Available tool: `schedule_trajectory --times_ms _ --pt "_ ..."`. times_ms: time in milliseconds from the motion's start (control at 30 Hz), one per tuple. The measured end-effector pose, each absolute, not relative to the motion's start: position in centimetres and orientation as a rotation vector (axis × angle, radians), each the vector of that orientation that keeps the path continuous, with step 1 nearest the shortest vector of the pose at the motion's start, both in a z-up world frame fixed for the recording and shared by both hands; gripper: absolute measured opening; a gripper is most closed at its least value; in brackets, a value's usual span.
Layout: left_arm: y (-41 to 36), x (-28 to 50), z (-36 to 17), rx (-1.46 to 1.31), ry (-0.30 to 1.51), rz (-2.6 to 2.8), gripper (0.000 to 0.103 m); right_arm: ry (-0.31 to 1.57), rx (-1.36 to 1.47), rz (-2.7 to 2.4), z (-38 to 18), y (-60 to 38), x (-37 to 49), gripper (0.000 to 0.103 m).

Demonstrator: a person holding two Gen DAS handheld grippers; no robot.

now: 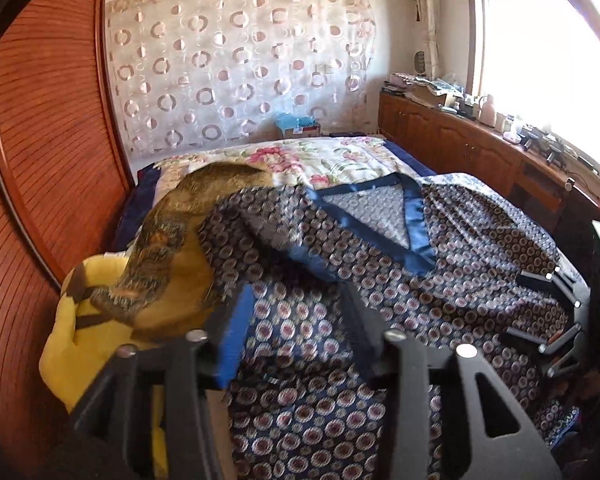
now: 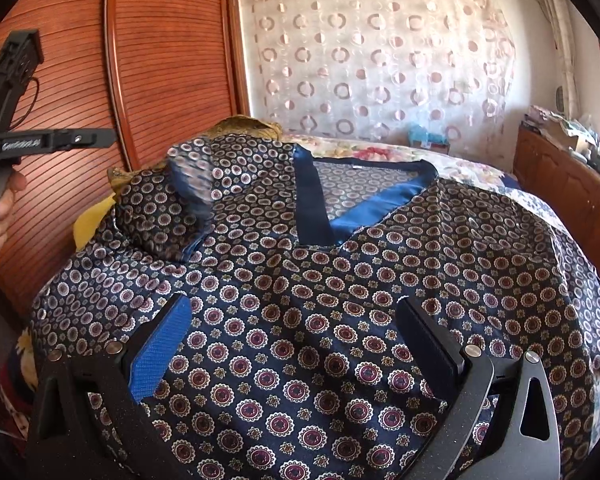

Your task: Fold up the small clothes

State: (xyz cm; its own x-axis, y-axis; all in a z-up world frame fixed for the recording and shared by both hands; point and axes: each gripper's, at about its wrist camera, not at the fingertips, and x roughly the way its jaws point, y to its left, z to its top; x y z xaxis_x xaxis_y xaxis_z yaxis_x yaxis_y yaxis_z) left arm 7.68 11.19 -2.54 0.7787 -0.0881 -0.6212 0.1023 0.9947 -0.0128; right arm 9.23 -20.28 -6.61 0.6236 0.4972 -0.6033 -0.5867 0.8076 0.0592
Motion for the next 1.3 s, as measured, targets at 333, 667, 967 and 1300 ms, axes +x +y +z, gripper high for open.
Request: schedule_trajectory --times_ms 333,667,967,1300 --pt "12.2 7.9 -8.3 -0.03 0.779 -0.038 0.058 0.635 -0.159 0.624 -5.2 -21.1 10.3 0.102" --pt "10.9 11.6 -7.3 -0.013 0.736 -0.012 0.058 0.637 -0.131 0.539 -4.6 -25.5 11.7 0.101" --pt "11.7 16.2 -6.3 -0.018 0.748 0.024 0.058 0.62 -0.134 0.753 -2.6 -21.7 15.3 0.07" --pt "13.4 15.6 -6.1 -0.027 0.74 0.051 0.058 0.731 -0.129 1.015 -3.7 -9.0 20.7 0.041"
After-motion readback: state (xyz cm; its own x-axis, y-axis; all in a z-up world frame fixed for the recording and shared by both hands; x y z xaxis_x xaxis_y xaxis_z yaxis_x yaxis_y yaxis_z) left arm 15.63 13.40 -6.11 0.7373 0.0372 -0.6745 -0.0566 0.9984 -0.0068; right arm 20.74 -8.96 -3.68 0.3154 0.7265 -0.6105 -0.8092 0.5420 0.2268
